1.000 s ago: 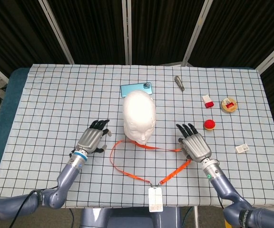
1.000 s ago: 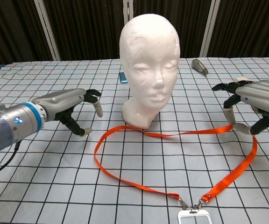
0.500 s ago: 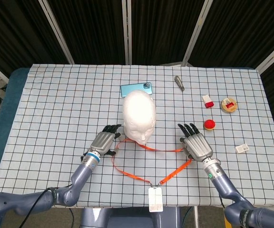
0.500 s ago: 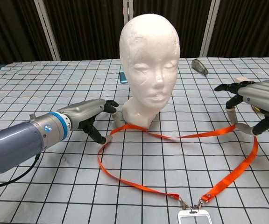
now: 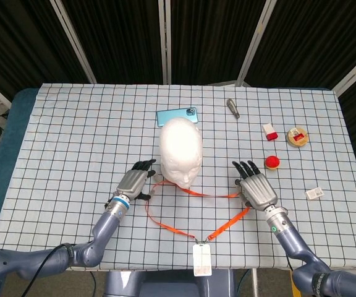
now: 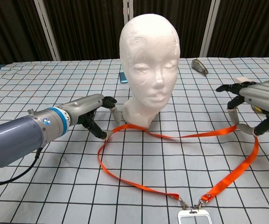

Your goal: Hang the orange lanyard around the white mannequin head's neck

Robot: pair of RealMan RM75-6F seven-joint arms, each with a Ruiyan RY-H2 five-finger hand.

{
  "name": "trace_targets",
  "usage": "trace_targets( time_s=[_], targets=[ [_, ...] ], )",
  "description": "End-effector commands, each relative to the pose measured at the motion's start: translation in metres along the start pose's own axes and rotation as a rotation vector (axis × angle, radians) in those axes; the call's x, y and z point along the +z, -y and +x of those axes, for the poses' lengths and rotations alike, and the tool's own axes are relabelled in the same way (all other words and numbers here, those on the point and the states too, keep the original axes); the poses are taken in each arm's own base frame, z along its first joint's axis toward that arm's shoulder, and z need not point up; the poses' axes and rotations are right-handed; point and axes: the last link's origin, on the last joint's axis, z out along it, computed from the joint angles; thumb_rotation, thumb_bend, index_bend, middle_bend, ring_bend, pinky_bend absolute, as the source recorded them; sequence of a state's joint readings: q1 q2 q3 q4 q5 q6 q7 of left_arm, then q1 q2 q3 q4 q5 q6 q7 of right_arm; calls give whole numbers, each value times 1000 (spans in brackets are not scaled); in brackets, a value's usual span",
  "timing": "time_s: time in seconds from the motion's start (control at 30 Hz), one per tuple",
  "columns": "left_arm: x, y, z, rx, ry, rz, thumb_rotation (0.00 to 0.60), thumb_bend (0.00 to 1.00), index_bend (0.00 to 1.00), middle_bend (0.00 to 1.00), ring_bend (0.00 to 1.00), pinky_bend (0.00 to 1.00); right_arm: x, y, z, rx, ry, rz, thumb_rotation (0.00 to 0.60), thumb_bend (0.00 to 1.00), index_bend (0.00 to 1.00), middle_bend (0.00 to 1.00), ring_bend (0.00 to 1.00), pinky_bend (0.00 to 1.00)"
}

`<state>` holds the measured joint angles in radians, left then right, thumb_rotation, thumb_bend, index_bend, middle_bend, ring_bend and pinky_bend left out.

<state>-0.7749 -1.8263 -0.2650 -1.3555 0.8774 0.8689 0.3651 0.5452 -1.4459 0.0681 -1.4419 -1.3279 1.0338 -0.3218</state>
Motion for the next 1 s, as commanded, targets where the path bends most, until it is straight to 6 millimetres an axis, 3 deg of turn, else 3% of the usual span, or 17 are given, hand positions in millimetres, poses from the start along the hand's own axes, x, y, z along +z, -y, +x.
trace_targets(
  time_s=[0.03, 0.53, 0.7, 1.0],
  targets=[
    [0, 0, 1, -7, 0, 4, 600, 416, 385, 0, 0, 0, 0, 0, 0, -1, 1, 0, 600, 482, 720, 36, 0, 0],
    [7, 4, -6, -5, 8, 57, 600, 416, 388, 0, 0, 0, -1, 0, -1, 4, 4, 7, 600, 482, 720, 38, 0, 0],
    [8, 6, -8, -3, 17, 70, 600, 486, 393, 0, 0, 0, -1, 0, -1, 3, 4, 9, 600, 482, 719, 38, 0, 0],
    [8, 7, -9, 3, 25, 71, 600, 492, 430, 0, 0, 0, -2, 1, -1, 1, 6, 12, 600, 482, 719, 38, 0, 0]
  ],
)
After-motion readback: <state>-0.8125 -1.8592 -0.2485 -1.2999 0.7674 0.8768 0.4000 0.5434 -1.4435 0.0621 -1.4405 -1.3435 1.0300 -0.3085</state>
